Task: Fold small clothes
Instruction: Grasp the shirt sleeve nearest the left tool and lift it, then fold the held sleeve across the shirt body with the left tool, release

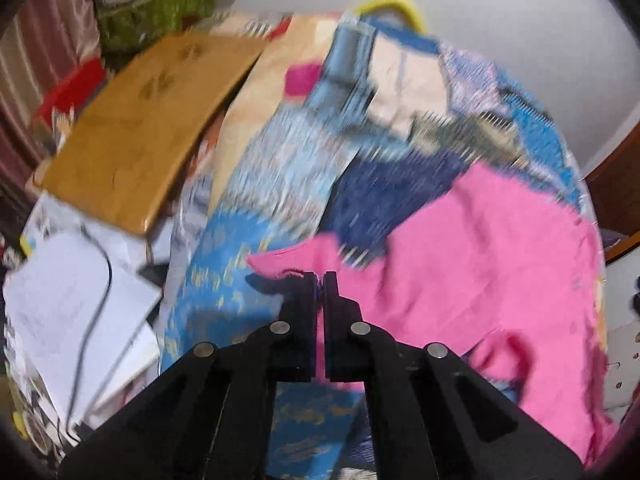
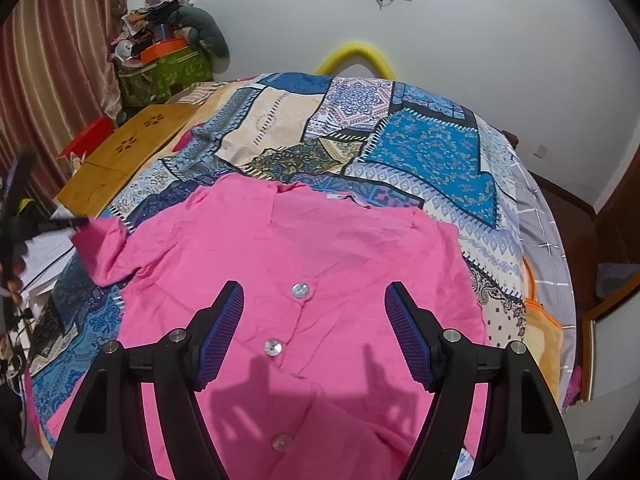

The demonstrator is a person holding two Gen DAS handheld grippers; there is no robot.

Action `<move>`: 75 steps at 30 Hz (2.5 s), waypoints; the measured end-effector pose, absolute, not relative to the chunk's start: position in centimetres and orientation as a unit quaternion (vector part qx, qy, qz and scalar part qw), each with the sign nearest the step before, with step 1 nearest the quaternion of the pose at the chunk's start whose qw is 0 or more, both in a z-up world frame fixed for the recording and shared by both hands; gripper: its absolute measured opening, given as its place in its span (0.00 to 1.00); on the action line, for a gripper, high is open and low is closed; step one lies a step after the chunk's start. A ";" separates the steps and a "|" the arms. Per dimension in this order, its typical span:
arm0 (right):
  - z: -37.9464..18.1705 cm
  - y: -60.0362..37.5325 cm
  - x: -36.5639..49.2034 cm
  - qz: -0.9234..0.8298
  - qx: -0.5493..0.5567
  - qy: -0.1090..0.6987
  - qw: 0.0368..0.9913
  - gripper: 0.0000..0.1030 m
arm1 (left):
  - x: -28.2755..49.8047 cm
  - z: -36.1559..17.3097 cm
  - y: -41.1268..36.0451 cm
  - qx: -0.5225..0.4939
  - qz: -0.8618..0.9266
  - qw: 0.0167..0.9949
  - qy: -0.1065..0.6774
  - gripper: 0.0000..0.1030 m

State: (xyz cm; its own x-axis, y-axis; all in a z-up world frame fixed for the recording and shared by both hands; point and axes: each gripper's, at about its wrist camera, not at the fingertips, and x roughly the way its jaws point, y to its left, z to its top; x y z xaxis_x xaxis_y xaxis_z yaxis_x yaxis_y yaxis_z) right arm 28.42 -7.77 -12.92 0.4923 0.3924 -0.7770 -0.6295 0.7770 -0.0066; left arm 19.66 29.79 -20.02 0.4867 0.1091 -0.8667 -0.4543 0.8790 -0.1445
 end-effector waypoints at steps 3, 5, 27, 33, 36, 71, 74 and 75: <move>-12.9 -8.1 28.8 0.299 -0.143 0.404 0.852 0.68 | 20.9 -16.8 28.7 -0.167 0.151 0.863 0.453 0.00; -12.9 -8.3 29.0 0.299 -0.141 0.404 0.853 0.68 | 21.9 -14.9 27.5 -0.157 0.141 0.874 0.438 0.00; -13.7 -11.6 31.1 0.289 -0.109 0.417 0.855 0.68 | 28.2 -18.3 20.4 -0.092 0.090 0.844 0.521 0.16; -14.3 -11.5 31.4 0.291 -0.109 0.424 0.850 0.68 | 27.9 -22.6 21.2 -0.103 0.100 0.818 0.558 0.37; -14.6 -11.4 31.5 0.293 -0.110 0.428 0.848 0.68 | 28.0 -24.4 21.4 -0.105 0.100 0.805 0.576 0.37; -13.9 -16.1 34.1 0.291 -0.030 0.426 0.856 0.68 | 36.1 -5.3 8.8 -0.071 0.016 0.919 0.387 0.03; -13.8 -17.0 34.4 0.292 -0.013 0.428 0.855 0.68 | 37.1 -5.7 5.3 -0.056 -0.009 0.917 0.395 0.03; -13.9 -17.2 34.5 0.292 -0.009 0.428 0.855 0.68 | 37.5 -6.2 3.9 -0.048 -0.019 0.914 0.401 0.03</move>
